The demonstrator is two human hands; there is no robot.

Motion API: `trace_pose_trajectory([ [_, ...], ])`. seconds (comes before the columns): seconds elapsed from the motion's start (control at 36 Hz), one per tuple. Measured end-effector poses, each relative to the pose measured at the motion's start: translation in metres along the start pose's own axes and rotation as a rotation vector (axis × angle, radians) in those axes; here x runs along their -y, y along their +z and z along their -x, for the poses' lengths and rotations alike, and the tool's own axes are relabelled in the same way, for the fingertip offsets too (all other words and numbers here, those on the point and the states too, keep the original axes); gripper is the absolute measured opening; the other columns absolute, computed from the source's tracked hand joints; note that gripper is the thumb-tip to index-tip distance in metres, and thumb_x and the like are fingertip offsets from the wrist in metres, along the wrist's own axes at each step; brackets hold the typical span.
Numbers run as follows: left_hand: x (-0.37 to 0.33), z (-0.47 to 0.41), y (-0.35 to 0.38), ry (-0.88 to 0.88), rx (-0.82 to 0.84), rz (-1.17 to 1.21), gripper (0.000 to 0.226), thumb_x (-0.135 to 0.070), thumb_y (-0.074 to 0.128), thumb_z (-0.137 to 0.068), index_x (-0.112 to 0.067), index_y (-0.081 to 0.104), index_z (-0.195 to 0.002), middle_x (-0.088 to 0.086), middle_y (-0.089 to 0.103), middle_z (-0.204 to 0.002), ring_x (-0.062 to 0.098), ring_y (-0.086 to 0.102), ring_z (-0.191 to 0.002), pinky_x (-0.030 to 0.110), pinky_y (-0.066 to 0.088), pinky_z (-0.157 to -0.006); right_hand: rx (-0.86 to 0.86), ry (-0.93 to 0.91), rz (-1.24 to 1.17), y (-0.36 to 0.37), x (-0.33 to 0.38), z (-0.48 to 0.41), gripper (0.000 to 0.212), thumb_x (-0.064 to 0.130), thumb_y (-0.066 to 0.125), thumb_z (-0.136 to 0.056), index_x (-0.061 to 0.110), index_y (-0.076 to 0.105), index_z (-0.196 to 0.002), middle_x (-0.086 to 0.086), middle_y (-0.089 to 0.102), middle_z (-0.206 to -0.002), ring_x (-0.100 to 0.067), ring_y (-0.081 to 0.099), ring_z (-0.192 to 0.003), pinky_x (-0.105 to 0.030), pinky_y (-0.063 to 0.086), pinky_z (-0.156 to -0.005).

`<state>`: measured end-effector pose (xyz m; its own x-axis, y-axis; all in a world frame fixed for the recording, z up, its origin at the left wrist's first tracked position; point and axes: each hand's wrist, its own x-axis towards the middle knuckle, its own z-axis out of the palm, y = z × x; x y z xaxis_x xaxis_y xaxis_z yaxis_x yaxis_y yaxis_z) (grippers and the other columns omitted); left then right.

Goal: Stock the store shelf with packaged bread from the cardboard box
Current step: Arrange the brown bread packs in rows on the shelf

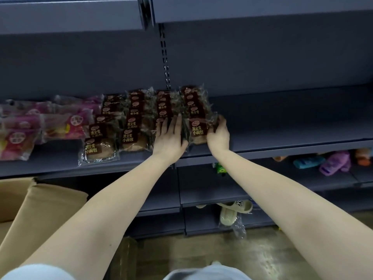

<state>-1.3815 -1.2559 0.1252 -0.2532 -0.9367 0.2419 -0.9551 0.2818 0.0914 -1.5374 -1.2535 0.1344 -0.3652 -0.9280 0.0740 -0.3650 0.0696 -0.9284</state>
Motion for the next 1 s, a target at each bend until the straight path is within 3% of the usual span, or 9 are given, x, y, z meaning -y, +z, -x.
trace_pose_trajectory([
  [0.14, 0.001, -0.001, 0.0, 0.006, 0.009, -0.014, 0.072, -0.037, 0.041, -0.094, -0.018, 0.006, -0.154, 0.008, 0.014, -0.16, 0.034, 0.011, -0.146, 0.046, 0.004, -0.118, -0.017, -0.045, 0.034, 0.007, -0.001, 0.004, 0.06, 0.039, 0.057, -0.091, 0.014, 0.037, -0.141, -0.008, 0.053, -0.133, -0.027, 0.052, -0.12, -0.027, 0.041, -0.086],
  [0.28, 0.0, -0.002, 0.0, -0.004, 0.019, -0.028, 0.071, -0.038, 0.038, -0.095, -0.018, 0.005, -0.154, 0.007, 0.012, -0.16, 0.033, 0.009, -0.146, 0.046, 0.003, -0.118, -0.044, -0.044, 0.098, 0.007, -0.003, 0.002, 0.067, 0.044, 0.064, -0.086, 0.014, 0.038, -0.139, -0.007, 0.061, -0.124, -0.026, 0.059, -0.112, -0.022, 0.04, -0.078],
  [0.44, 0.001, -0.002, 0.003, -0.007, 0.026, -0.026, 0.071, -0.038, 0.038, -0.094, -0.019, 0.005, -0.154, 0.007, 0.013, -0.16, 0.033, 0.01, -0.146, 0.046, 0.004, -0.118, -0.081, -0.06, 0.15, 0.014, -0.008, 0.003, 0.068, 0.045, 0.061, -0.087, 0.014, 0.034, -0.141, -0.007, 0.061, -0.124, -0.028, 0.059, -0.11, -0.026, 0.042, -0.076],
  [0.61, 0.002, -0.002, 0.001, 0.001, 0.033, -0.009, 0.071, -0.038, 0.038, -0.094, -0.019, 0.005, -0.154, 0.008, 0.012, -0.16, 0.032, 0.008, -0.146, 0.047, 0.001, -0.118, -0.121, -0.113, 0.122, 0.017, -0.007, 0.001, 0.068, 0.036, 0.057, -0.089, 0.011, 0.03, -0.145, -0.011, 0.046, -0.14, -0.029, 0.044, -0.128, -0.039, 0.04, -0.1],
  [0.78, 0.013, -0.002, -0.009, 0.008, -0.003, 0.069, 0.072, -0.043, 0.029, -0.092, -0.013, 0.007, -0.153, 0.01, 0.014, -0.16, 0.031, 0.008, -0.147, 0.047, 0.0, -0.119, -0.265, -0.196, 0.231, -0.001, 0.023, -0.028, 0.056, 0.037, 0.044, -0.092, 0.012, 0.036, -0.142, -0.01, 0.044, -0.141, -0.032, 0.04, -0.128, -0.048, 0.033, -0.104],
  [0.86, 0.025, 0.002, -0.019, -0.002, -0.067, 0.062, 0.074, -0.047, 0.021, -0.088, -0.011, 0.014, -0.153, 0.011, 0.021, -0.158, 0.03, 0.014, -0.147, 0.047, 0.003, -0.119, -0.22, -0.281, 0.217, 0.0, 0.04, -0.039, 0.049, 0.032, 0.042, -0.093, 0.012, 0.039, -0.139, -0.011, 0.045, -0.139, -0.033, 0.039, -0.128, -0.048, 0.031, -0.107],
  [1.0, 0.053, 0.014, -0.039, -0.068, -0.137, 0.046, 0.071, -0.042, 0.025, -0.087, -0.008, 0.028, -0.149, 0.014, 0.03, -0.154, 0.032, 0.023, -0.144, 0.05, 0.008, -0.117, -0.045, -0.49, 0.3, 0.03, 0.061, -0.031, 0.04, 0.025, 0.04, -0.09, 0.011, 0.051, -0.126, -0.012, 0.051, -0.129, -0.033, 0.043, -0.121, -0.045, 0.032, -0.106],
])
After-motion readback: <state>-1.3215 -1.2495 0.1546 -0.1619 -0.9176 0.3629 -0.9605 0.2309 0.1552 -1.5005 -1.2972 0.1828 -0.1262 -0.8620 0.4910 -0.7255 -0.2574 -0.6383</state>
